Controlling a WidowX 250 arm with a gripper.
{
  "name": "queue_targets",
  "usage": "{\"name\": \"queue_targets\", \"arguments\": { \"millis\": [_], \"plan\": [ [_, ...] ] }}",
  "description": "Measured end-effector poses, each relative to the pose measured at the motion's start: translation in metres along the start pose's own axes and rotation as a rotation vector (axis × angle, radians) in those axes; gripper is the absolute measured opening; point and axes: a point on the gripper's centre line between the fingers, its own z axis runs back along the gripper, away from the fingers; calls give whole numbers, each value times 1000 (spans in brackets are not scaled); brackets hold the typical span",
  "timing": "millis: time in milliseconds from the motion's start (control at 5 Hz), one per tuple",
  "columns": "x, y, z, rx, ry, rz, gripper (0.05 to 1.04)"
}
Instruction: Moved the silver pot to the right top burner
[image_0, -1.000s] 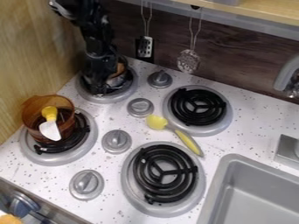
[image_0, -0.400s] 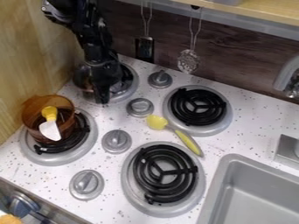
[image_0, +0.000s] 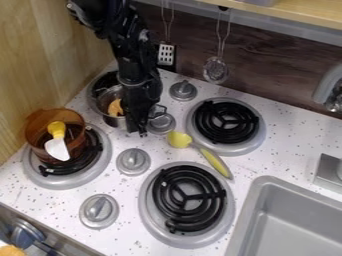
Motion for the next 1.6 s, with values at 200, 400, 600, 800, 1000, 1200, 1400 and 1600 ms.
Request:
{"name": "queue_targets", "arguments": {
  "millis": [200, 400, 600, 800, 1000, 1200, 1400, 1600],
  "plan": [
    [12, -15, 12, 42, 25, -27, 85],
    [24, -29, 16, 51, 52, -47, 85],
    [54, -32, 29, 63, -9, -33, 85],
    [83, -47, 29, 45, -65, -11, 85],
    [105, -65, 25, 14, -111, 39, 85],
    [116, -80, 17, 31, -100, 70, 85],
    [134, -81, 14, 22, -110, 43, 84],
    [142, -80, 1, 15, -94, 23, 85]
  ]
}}
